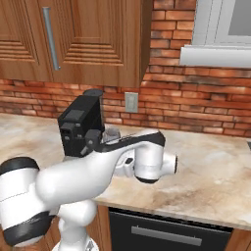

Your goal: Retrieve the wine glasses from the counter and place one next to each plate.

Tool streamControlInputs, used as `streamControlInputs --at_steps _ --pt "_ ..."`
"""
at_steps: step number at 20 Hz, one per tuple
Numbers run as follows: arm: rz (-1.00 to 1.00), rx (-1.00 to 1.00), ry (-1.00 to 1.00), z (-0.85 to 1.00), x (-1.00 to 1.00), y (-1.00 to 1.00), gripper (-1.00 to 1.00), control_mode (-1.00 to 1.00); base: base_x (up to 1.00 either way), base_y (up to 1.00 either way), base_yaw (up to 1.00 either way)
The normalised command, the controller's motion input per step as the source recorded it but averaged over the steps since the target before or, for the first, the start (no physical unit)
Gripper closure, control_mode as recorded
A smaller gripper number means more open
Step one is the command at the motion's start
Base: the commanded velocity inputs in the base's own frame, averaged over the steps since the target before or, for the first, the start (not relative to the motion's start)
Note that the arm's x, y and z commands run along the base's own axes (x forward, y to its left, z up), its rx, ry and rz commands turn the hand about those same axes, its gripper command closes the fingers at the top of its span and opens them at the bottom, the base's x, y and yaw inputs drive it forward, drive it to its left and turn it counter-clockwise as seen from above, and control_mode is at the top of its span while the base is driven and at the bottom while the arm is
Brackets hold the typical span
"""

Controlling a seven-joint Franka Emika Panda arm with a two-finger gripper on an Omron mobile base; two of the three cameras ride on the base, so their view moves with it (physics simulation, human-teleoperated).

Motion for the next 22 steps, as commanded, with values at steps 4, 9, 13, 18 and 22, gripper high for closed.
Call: streamControlInputs --at_steps 4,9,13,18,22 --pt "0.0 -0.06 0.09 0.78 -0.17 0.04 1.0 -1.0 0.0 0.0 0.0" --pt "0.0 -0.04 0.02 0.78 -0.42 0.0 1.0 -1.0 0.0 0.0 0.0" --pt "0.0 0.0 0.0 0.0 0.0 0.0 1.0 1.0 -0.76 -0.03 -0.01" --pt "0.0 0.0 0.0 0.0 0.0 0.0 1.0 1.0 -0.65 -0.02 -0.53" --pt "0.0 0.0 0.0 0.0 0.0 0.0 1.0 1.0 -0.01 0.0 -1.0"
